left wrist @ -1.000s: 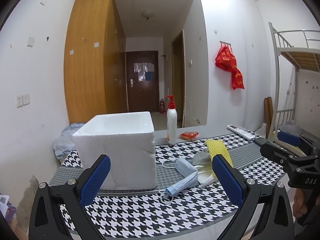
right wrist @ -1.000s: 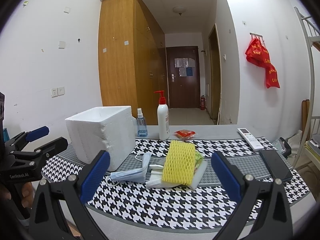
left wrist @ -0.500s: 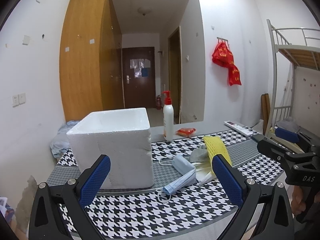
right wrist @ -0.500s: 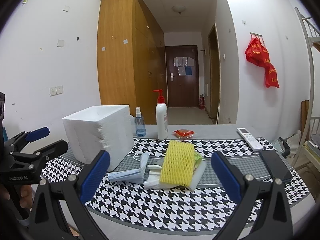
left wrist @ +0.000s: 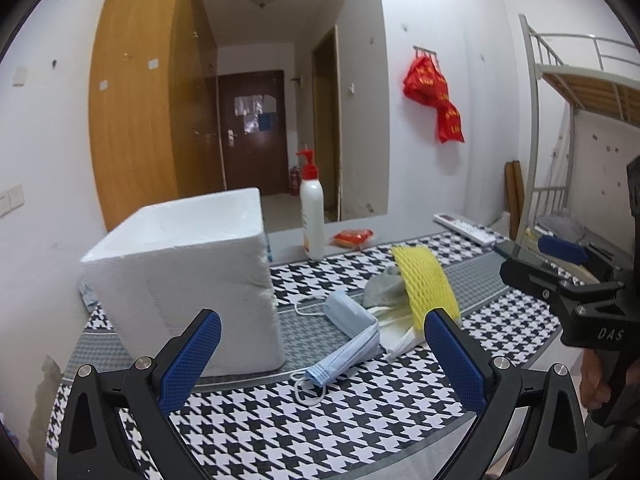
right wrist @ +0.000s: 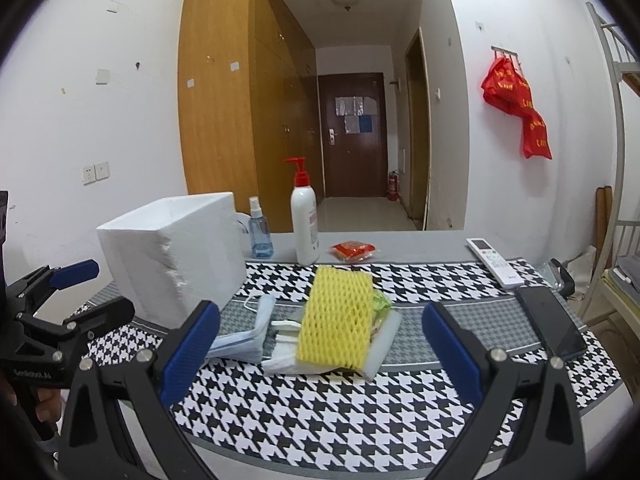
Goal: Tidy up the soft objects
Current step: 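Grasp the blue mask with the left tool while the right tool grasps the yellow foam net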
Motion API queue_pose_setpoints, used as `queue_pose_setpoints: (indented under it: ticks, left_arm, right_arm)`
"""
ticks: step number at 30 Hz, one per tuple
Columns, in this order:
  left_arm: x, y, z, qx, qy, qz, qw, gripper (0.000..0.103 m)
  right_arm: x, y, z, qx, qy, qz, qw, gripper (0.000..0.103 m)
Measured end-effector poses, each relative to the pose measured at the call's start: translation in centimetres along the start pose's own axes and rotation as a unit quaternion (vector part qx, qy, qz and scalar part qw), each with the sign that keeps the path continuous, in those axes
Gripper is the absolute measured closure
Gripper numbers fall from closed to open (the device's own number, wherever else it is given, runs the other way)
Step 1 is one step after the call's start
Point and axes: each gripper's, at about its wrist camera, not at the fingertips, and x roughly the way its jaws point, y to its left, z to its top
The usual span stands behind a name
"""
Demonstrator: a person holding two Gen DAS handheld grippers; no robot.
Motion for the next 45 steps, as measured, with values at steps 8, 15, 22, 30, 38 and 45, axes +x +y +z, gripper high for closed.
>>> queue_pose_setpoints:
  ticks: [8,15,22,30,38,45]
  left_arm:
    - [3.1,-0.6,-0.6,0.015,0.038,-0.024,0.9989,0.001]
    - [5.5,-0.9,-1.1,0.021,0.074,-0.044,0.9961,0.001]
    - [8.1,-1.8,-1.7,0.032,0.111,-0.062,0.9913,0.015]
    - [10.7,-2.0,-1.9,0.032,0.139,-0.065,0.9877,0.019]
    - [12.6,-2.2,-2.3,0.039,0.169,-0.057,0.9831,0.032]
    - [13.9,-1.9,-2.9,0.029,0.2,-0.06,0.9775,0.044]
  right_arm:
    - [2.0,-0.8,-0.5,0.004,0.025,-0.012,1.0,0.001]
    - [3.7,-1.3,-1.0,0.005,0.048,-0.02,0.999,0.001]
    - [5.1,-1.6,-1.5,0.005,0.069,-0.023,0.997,0.001]
    - [6.9,-2.4,-1.8,0.011,0.09,-0.023,0.996,0.001]
    - [8.2,-2.1,-1.6,0.001,0.103,-0.015,0.995,0.001]
    - [9.7,-1.7,-1.8,-0.011,0.128,-0.007,0.992,0.002]
